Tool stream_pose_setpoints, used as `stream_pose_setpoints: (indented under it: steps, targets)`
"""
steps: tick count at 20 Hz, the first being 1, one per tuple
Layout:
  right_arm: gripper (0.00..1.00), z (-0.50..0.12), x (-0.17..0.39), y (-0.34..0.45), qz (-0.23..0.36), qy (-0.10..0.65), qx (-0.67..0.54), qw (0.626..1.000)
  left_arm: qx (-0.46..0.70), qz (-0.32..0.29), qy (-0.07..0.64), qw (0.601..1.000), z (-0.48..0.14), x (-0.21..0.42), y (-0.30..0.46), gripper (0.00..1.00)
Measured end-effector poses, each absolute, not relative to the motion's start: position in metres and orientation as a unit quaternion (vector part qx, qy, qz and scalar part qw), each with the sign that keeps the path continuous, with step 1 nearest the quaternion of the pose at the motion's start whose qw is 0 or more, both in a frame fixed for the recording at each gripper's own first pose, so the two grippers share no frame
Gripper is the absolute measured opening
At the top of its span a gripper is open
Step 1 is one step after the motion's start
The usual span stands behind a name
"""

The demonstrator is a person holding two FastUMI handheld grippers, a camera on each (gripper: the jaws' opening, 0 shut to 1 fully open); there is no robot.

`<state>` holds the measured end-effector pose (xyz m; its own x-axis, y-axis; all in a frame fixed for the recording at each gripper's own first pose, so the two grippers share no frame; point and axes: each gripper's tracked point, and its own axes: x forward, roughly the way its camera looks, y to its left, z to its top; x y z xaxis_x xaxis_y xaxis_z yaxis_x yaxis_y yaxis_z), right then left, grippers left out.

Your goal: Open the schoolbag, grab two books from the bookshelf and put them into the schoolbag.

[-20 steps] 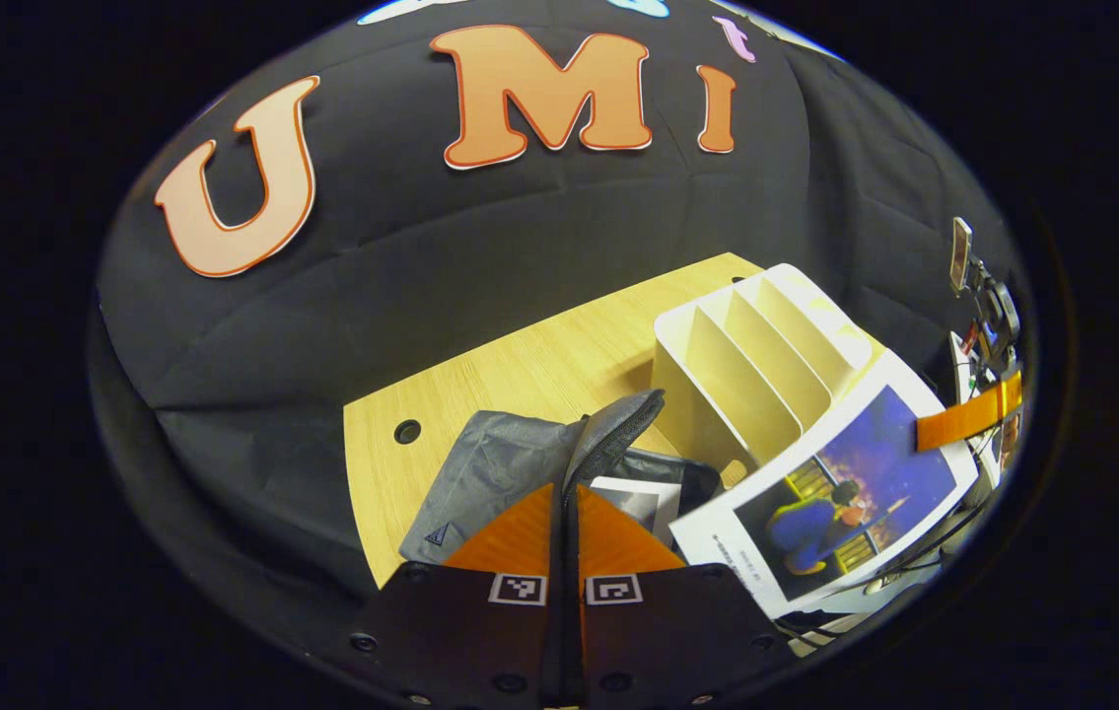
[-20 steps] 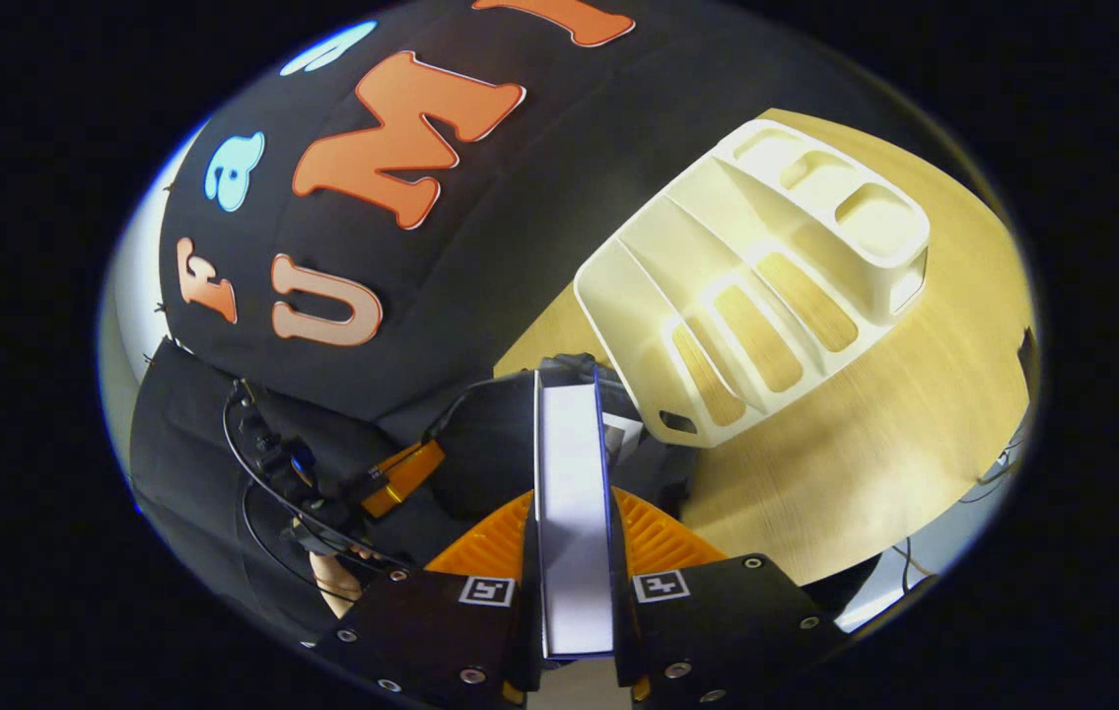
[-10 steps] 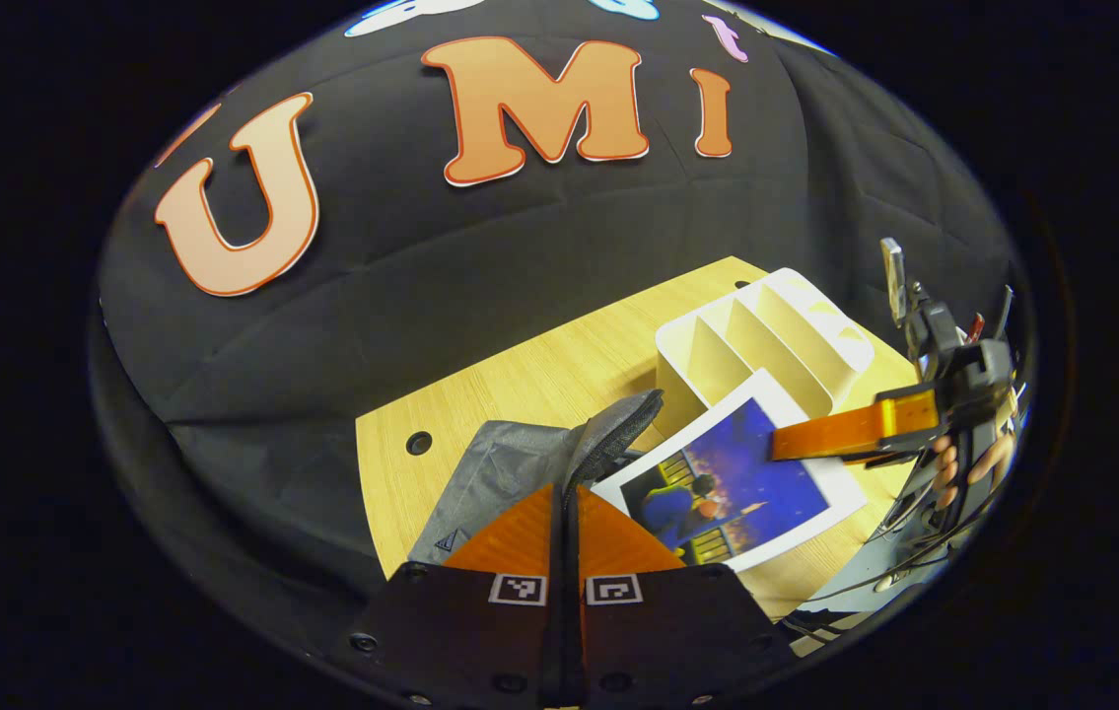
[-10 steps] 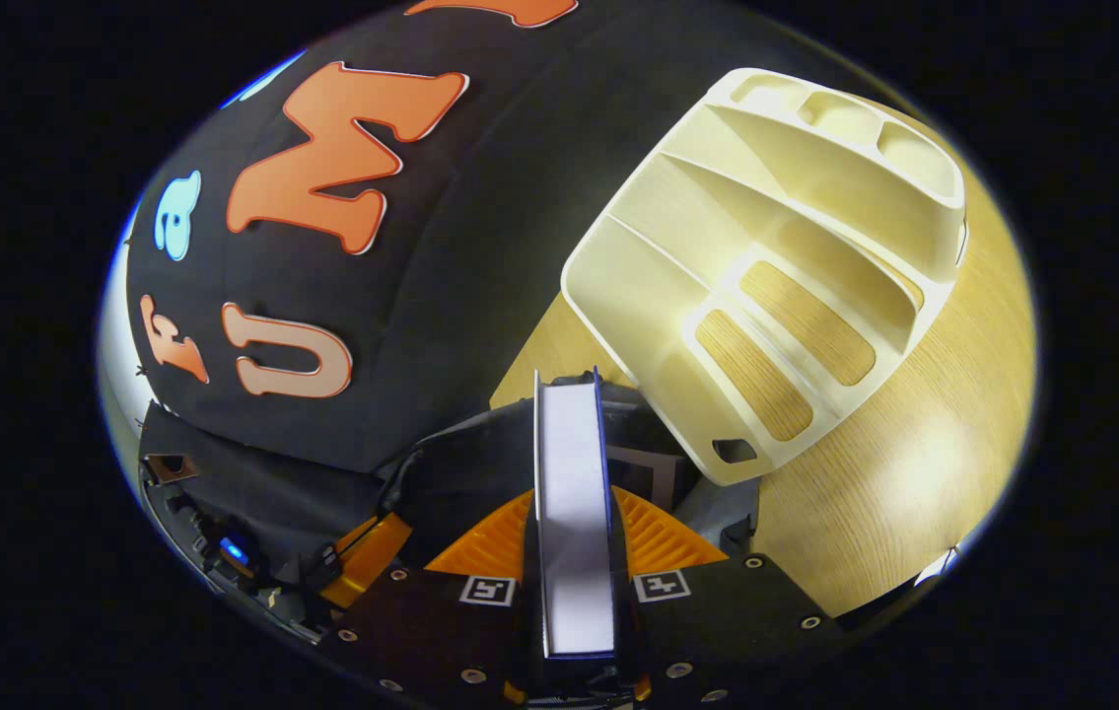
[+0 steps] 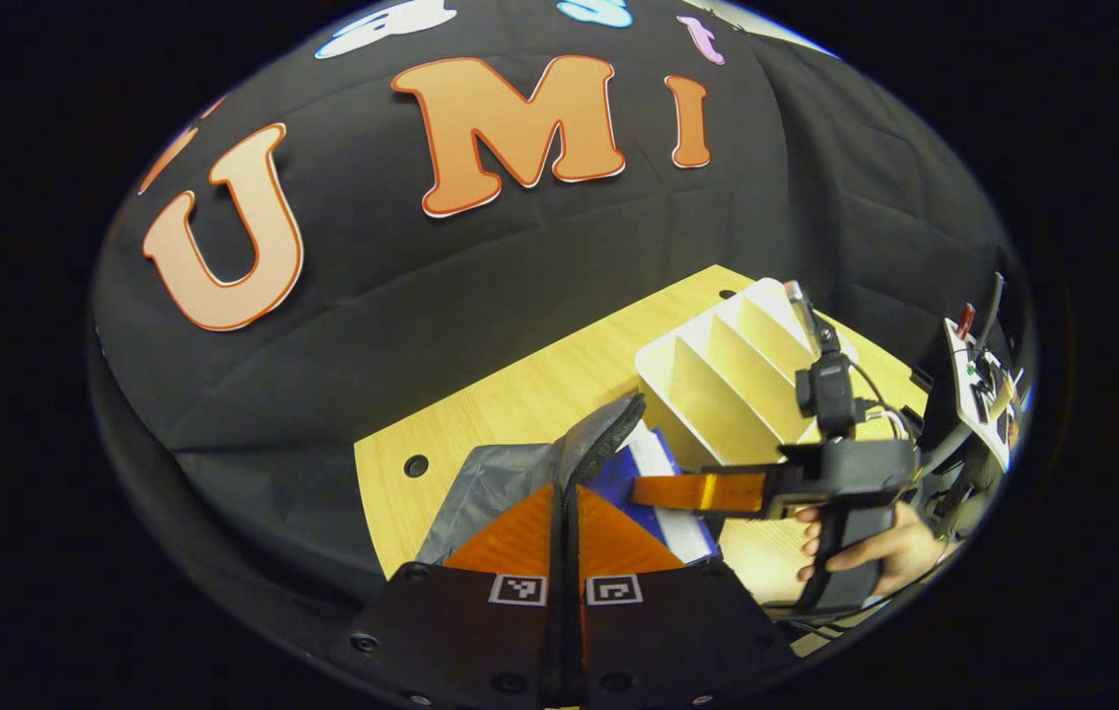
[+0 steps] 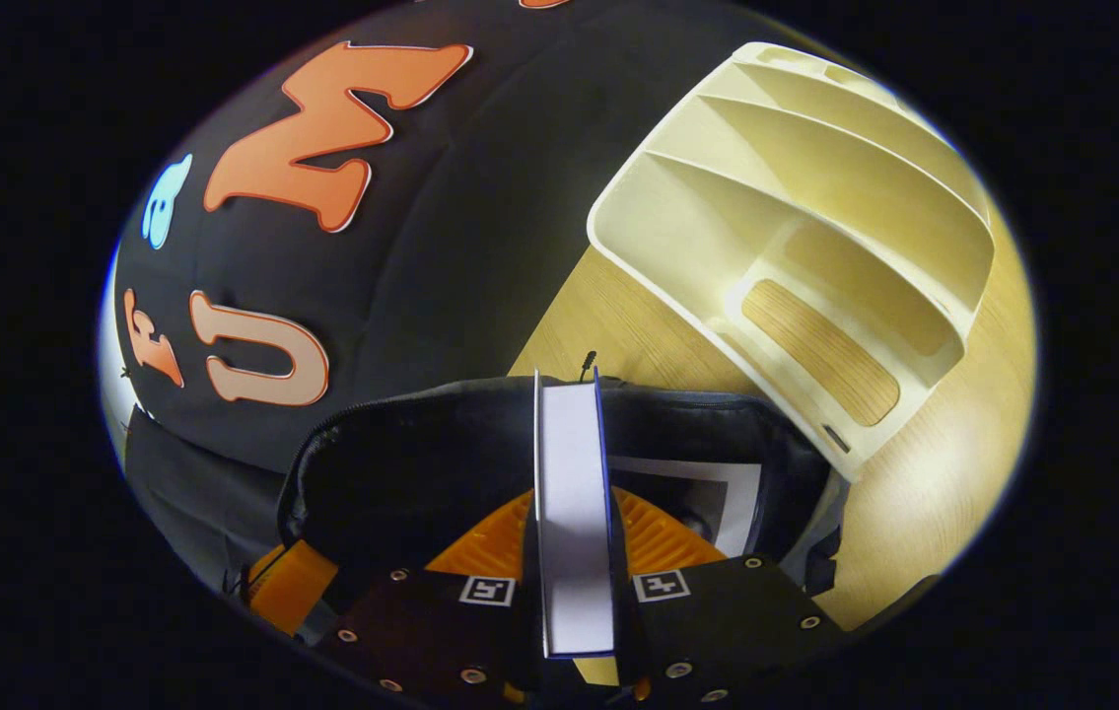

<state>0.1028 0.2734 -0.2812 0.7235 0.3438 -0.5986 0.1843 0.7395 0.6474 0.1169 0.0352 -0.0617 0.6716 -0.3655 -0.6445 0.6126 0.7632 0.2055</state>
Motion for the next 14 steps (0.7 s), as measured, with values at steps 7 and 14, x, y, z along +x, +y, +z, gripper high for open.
stream_pose_setpoints:
  steps: [7,14]
  targets:
    - [0.27,-0.307,0.108,0.281,0.023,0.379,0.275,0.883,0.21,-0.277,0.298,0.889,-0.061,0.12,0.034,0.01]
    - [0.92,-0.301,0.08,0.264,0.037,0.425,0.237,0.873,0.184,-0.276,0.315,0.889,-0.082,0.117,0.051,0.01]
